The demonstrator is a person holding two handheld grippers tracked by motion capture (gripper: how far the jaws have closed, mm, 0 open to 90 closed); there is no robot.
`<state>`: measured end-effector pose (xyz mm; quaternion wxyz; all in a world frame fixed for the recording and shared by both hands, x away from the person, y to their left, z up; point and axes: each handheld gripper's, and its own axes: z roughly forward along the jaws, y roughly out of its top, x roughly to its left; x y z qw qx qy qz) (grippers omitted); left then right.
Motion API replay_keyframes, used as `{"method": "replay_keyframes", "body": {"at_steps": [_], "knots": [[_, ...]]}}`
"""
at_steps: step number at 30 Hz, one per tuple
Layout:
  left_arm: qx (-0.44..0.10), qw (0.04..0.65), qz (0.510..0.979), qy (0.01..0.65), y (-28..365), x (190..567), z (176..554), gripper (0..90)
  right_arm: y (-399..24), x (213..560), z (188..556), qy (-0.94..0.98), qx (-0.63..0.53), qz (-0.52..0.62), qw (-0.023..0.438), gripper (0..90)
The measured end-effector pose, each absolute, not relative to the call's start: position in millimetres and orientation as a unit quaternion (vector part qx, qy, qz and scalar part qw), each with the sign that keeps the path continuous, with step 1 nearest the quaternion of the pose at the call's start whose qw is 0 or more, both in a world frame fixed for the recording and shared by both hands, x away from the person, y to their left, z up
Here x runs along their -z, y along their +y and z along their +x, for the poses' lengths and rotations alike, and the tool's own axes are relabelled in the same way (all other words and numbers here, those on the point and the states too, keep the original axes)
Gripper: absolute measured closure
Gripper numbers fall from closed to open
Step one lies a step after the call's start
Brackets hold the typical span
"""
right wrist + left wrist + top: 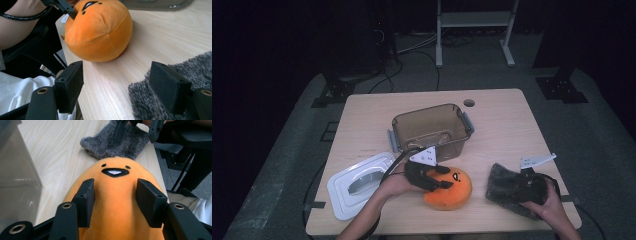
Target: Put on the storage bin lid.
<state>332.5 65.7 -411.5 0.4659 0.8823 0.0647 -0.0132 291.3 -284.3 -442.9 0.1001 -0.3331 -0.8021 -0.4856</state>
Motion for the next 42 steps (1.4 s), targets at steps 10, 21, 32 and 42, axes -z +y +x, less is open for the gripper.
{"method": "replay_keyframes", "body": {"at_steps": [10, 21, 32, 42], "knots": [[0.011, 0.458, 0.886, 0.067, 62, 421, 329, 45.6, -284, 443, 291, -0.802, 0.485, -0.333, 0.100, 26.6], [0.012, 0.445, 0.893, 0.060, 60, 421, 328, 41.9, -284, 443, 291, -0.802, 0.485, -0.333, 0.101, 26.6], [0.005, 0.448, 0.892, 0.068, 59, 419, 328, 64.4, -284, 443, 291, -0.802, 0.485, -0.333, 0.102, 26.7], [0.010, 0.461, 0.885, 0.059, 60, 411, 325, 70.6, -286, 443, 291, -0.801, 0.487, -0.333, 0.099, 26.7]]}}
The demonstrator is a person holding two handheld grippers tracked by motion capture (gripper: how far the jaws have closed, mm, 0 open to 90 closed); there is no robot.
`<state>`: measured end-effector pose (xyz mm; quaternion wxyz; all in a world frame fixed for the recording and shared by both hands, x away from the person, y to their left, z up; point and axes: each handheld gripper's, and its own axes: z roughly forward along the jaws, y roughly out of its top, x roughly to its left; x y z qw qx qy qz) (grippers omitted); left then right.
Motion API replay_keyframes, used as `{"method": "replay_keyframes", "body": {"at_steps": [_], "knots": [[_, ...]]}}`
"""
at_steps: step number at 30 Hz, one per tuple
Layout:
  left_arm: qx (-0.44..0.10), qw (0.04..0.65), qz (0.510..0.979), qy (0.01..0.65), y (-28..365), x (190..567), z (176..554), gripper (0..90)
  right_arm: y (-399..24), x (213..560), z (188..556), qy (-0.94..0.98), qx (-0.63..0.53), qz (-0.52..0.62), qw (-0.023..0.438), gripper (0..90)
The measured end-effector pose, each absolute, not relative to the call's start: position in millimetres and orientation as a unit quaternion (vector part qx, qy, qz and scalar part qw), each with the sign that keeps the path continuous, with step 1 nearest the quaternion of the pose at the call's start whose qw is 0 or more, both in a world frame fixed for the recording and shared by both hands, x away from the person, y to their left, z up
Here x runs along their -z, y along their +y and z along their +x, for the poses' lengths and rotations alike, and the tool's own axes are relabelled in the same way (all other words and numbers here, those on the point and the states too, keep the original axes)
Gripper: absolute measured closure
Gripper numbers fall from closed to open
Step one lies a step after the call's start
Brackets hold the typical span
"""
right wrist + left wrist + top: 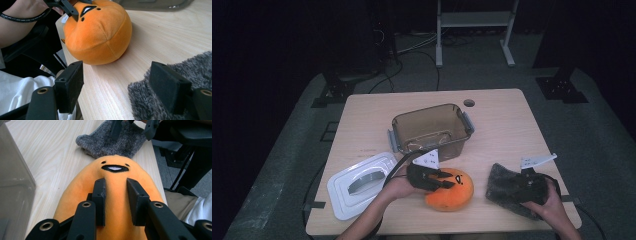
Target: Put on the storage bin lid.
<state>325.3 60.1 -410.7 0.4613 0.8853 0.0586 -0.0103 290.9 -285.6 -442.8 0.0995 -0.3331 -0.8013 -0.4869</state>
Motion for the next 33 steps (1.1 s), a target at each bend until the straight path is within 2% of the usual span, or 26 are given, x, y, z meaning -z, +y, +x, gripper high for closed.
{"method": "replay_keyframes", "body": {"at_steps": [6, 18, 33], "knots": [[0.012, 0.466, 0.883, 0.054, 62, 408, 325, 74.9, -287, 442, 291, -0.800, 0.488, -0.334, 0.099, 26.7], [0.005, 0.484, 0.873, 0.062, 69, 396, 326, 75.7, -287, 442, 291, -0.800, 0.489, -0.335, 0.098, 26.7], [-0.019, 0.495, 0.867, 0.050, 82, 353, 318, 74.9, -289, 443, 291, -0.798, 0.489, -0.338, 0.099, 26.7]]}}
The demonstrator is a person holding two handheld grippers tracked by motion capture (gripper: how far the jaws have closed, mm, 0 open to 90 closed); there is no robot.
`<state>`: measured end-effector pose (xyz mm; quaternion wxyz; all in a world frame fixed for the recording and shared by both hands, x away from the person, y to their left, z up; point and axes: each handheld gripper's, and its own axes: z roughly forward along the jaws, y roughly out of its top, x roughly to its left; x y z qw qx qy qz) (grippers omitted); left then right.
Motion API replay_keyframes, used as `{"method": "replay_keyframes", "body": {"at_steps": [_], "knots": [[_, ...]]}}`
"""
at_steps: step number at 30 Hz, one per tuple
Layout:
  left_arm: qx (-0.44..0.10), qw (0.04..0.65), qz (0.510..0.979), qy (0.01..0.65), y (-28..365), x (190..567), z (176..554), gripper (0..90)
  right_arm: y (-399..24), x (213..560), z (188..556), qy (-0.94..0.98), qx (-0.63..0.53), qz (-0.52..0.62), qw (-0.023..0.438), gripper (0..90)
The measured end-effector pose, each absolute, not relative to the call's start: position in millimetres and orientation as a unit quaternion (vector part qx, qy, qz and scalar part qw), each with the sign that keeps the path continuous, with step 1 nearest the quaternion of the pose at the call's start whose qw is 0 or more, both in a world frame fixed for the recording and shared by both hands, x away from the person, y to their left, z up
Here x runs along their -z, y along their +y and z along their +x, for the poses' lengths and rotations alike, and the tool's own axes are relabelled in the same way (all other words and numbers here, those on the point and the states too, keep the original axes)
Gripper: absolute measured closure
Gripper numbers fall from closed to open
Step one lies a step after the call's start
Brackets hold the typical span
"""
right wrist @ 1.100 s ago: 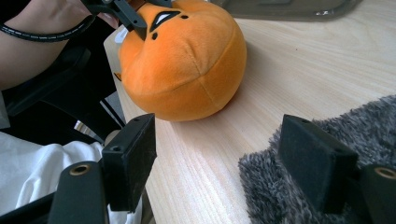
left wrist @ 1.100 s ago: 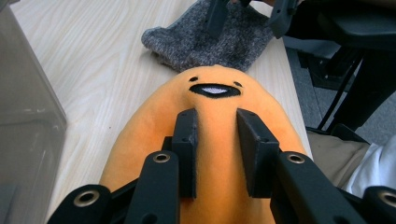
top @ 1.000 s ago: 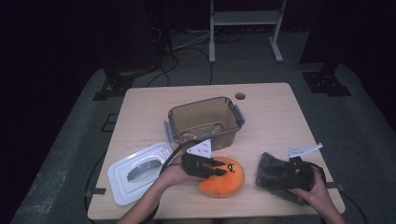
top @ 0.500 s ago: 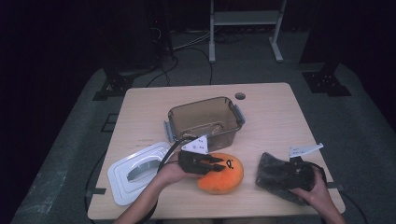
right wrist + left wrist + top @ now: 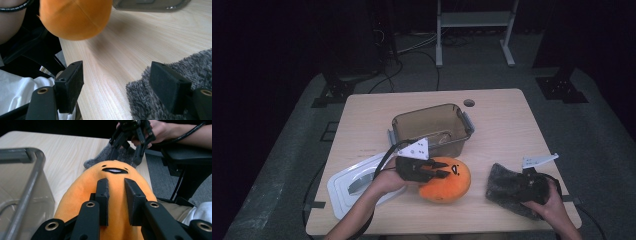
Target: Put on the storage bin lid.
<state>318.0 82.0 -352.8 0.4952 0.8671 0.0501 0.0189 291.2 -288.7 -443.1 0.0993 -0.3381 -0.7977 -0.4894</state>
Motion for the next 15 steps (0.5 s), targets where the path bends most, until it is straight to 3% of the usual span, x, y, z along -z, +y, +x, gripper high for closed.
{"method": "replay_keyframes", "body": {"at_steps": [15], "knots": [[-0.036, 0.510, 0.858, 0.050, 94, 318, 324, 75.0, -289, 444, 292, -0.797, 0.490, -0.339, 0.101, 26.7]]}}
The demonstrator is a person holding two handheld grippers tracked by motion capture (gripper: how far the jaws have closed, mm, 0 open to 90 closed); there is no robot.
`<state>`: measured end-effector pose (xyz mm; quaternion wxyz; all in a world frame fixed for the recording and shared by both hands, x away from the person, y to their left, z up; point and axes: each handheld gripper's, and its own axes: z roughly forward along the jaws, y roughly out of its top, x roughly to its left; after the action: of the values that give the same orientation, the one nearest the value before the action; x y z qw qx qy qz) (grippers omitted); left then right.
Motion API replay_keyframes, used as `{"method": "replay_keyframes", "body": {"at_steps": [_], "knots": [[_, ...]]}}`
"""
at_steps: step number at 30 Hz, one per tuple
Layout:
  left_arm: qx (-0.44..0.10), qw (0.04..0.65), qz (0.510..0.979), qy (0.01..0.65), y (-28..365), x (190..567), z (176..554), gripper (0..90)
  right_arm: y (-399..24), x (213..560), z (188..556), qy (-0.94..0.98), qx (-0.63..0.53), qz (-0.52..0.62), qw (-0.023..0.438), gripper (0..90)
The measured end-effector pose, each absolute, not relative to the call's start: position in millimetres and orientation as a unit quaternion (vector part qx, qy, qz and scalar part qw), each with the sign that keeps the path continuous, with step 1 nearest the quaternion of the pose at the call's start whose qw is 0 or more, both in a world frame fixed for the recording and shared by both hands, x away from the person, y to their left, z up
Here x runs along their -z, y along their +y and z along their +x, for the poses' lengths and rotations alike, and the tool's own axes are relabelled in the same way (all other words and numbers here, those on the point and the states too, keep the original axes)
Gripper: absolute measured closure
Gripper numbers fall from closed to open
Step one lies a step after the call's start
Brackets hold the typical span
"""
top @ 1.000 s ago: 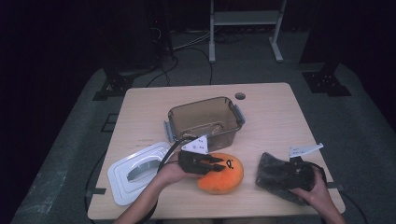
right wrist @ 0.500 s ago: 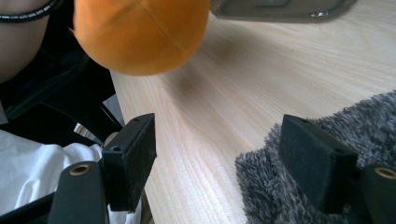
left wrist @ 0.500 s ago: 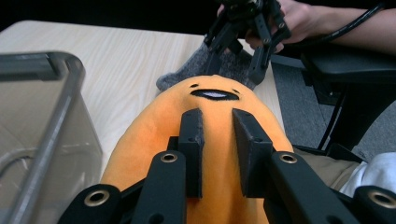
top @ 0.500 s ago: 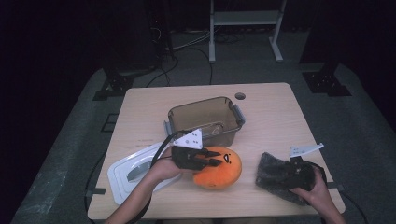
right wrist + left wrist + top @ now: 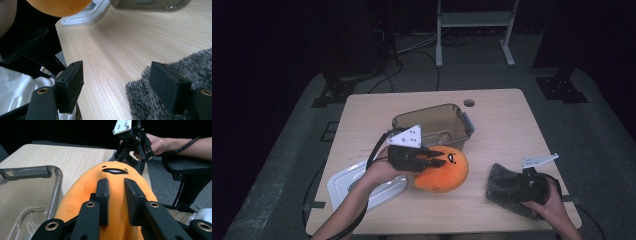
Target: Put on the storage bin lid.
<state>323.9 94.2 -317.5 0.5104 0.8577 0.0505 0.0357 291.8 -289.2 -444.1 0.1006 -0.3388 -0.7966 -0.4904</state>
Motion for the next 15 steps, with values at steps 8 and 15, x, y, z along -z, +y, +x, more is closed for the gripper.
{"method": "replay_keyframes", "body": {"at_steps": [8, 15], "knots": [[-0.042, 0.512, 0.857, 0.044, 96, 308, 329, 75.4, -290, 445, 292, -0.797, 0.490, -0.339, 0.102, 26.7], [-0.048, 0.514, 0.855, 0.042, 97, 299, 333, 75.4, -291, 446, 293, -0.795, 0.490, -0.341, 0.104, 26.7]]}}
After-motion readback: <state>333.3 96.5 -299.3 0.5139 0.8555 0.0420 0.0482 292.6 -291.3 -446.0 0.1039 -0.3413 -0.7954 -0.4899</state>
